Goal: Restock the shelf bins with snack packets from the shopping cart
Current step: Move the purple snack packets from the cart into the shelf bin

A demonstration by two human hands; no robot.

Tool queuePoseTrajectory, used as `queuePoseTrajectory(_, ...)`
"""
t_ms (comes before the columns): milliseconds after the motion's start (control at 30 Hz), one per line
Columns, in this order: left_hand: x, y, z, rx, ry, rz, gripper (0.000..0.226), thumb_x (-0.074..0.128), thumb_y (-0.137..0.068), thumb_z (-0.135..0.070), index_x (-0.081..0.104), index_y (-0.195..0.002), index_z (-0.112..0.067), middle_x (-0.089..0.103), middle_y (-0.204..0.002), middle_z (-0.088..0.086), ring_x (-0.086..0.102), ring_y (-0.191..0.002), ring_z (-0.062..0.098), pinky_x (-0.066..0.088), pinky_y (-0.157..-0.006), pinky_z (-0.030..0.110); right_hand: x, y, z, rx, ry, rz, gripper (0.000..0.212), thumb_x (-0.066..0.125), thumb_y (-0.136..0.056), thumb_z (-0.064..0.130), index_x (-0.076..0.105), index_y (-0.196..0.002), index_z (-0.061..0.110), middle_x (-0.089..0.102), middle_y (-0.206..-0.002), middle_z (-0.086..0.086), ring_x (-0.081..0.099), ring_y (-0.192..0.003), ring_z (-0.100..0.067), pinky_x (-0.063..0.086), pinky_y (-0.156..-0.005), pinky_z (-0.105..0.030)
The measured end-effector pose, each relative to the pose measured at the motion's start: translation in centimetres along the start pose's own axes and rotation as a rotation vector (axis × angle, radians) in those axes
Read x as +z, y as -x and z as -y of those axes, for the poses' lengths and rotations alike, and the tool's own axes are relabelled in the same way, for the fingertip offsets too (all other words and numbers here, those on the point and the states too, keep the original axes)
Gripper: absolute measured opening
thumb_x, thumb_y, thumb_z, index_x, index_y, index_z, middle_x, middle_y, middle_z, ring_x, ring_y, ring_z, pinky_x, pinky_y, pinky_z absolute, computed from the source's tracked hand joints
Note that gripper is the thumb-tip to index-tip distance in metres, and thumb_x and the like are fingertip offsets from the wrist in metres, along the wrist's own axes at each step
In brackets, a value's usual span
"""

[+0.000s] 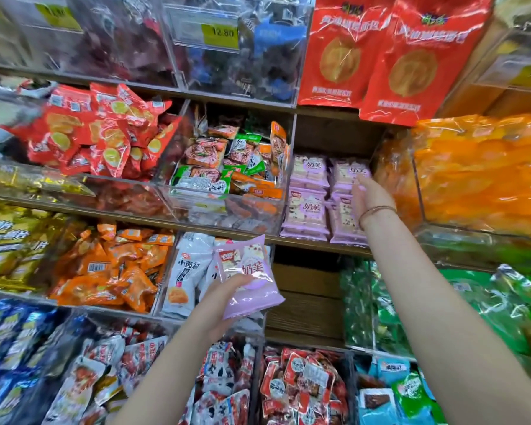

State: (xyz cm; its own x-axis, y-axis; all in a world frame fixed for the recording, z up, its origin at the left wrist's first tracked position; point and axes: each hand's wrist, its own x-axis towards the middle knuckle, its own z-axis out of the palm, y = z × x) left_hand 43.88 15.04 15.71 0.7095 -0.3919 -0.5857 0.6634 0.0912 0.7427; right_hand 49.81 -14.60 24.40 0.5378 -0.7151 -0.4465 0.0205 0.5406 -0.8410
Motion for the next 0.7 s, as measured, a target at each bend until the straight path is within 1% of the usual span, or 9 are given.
queuePoseTrajectory(67, 0.7, 0.4, 0.3, 0.003, 0.009, 0.01, 0.094, 0.082, -0.043, -0.042, 0.053, -0.129, -0.018, 0.06, -0.127, 0.006, 0.066, -0.104, 0.025, 0.054, -0.08, 0.036, -1.7, 3.5, -1.1, -0.104, 0.135, 0.112, 0.043, 0.059, -0.088, 0.009, 0.049, -0.129, 0.002, 0.059, -0.115, -0.01, 0.06, -0.102, -0.02, 0.048, -0.071, -0.02)
queuePoseTrajectory(133, 1.5, 0.9, 0.6, 0.009, 0.022, 0.016, 0.099, 0.083, -0.042, -0.042, 0.048, -0.132, -0.018, 0.058, -0.13, 0.006, 0.066, -0.104, 0.023, 0.054, -0.078, 0.036, -4.0, 6.7, -3.2, -0.181, 0.124, 0.252, 0.026, 0.061, -0.085, 0.001, 0.06, -0.111, 0.004, 0.062, -0.094, -0.006, 0.06, -0.082, -0.014, 0.049, -0.072, -0.019)
queuePoseTrajectory(200, 2.2, 1.3, 1.0, 0.03, 0.008, 0.015, 0.113, 0.085, -0.038, -0.044, 0.04, -0.139, -0.019, 0.047, -0.142, 0.004, 0.059, -0.115, 0.022, 0.053, -0.087, 0.039, -5.8, 10.4, -5.5, -0.286, 0.311, 0.357, 0.016, 0.066, -0.082, 0.004, 0.063, -0.097, 0.011, 0.061, -0.078, 0.0, 0.057, -0.064, -0.006, 0.049, -0.065, -0.018)
queuePoseTrajectory(267, 2.7, 1.4, 1.5, 0.061, 0.012, 0.017, 0.13, 0.089, -0.032, -0.047, 0.031, -0.146, -0.022, 0.036, -0.15, 0.004, 0.049, -0.128, 0.025, 0.045, -0.102, 0.048, -7.7, 12.8, -8.0, -0.328, 0.588, 0.446, 0.019, 0.071, -0.081, 0.016, 0.061, -0.096, 0.014, 0.058, -0.074, 0.004, 0.053, -0.057, -0.002, 0.046, -0.058, -0.013)
queuePoseTrajectory(367, 3.8, 2.0, 1.8, 0.112, -0.024, 0.013, 0.131, 0.088, -0.038, -0.047, 0.025, -0.149, -0.021, 0.03, -0.152, 0.002, 0.044, -0.127, 0.019, 0.04, -0.105, 0.045, -9.9, 15.2, -11.3, -0.304, 0.858, 0.575, 0.025, 0.073, -0.078, 0.031, 0.053, -0.083, 0.018, 0.044, -0.07, 0.006, 0.041, -0.059, -0.006, 0.039, -0.059, -0.015)
queuePoseTrajectory(467, 4.4, 2.3, 2.6, 0.124, -0.084, 0.042, 0.12, 0.085, -0.057, -0.045, 0.014, -0.151, -0.021, 0.033, -0.15, -0.001, 0.044, -0.12, 0.013, 0.035, -0.103, 0.042, -11.4, 15.4, -12.6, -0.337, 0.86, 0.569, 0.037, 0.071, -0.078, 0.036, 0.049, -0.081, 0.007, 0.036, -0.069, 0.002, 0.033, -0.061, -0.01, 0.032, -0.057, -0.018)
queuePoseTrajectory(533, 4.6, 2.7, 2.8, 0.119, -0.114, 0.068, 0.108, 0.08, -0.06, -0.045, 0.022, -0.148, -0.021, 0.056, -0.116, -0.016, 0.057, -0.092, 0.001, 0.044, -0.088, 0.032, -11.9, 15.3, -12.4, -0.359, 0.849, 0.57, 0.038, 0.069, -0.081, 0.036, 0.05, -0.08, 0.003, 0.039, -0.067, 0.0, 0.038, -0.059, -0.008, 0.034, -0.056, -0.017)
queuePoseTrajectory(600, 4.6, 3.0, 2.7, 0.108, -0.139, 0.098, 0.1, 0.077, -0.058, -0.051, 0.03, -0.142, -0.025, 0.057, -0.09, -0.023, 0.055, -0.075, -0.004, 0.046, -0.071, 0.023, -12.2, 15.0, -12.0, -0.339, 0.808, 0.573, 0.031, 0.067, -0.084, 0.034, 0.055, -0.079, 0.005, 0.052, -0.066, -0.002, 0.051, -0.059, -0.01, 0.042, -0.06, -0.02)
queuePoseTrajectory(700, 4.5, 2.9, 2.2, 0.083, -0.145, 0.144, 0.114, 0.072, -0.052, -0.065, 0.026, -0.147, -0.023, 0.051, -0.13, -0.01, 0.049, -0.109, 0.009, 0.04, -0.088, 0.031, -12.4, 14.1, -11.3, -0.272, 0.708, 0.529, 0.013, 0.061, -0.089, 0.026, 0.063, -0.087, 0.014, 0.063, -0.068, 0.001, 0.057, -0.058, -0.005, 0.048, -0.058, -0.018)
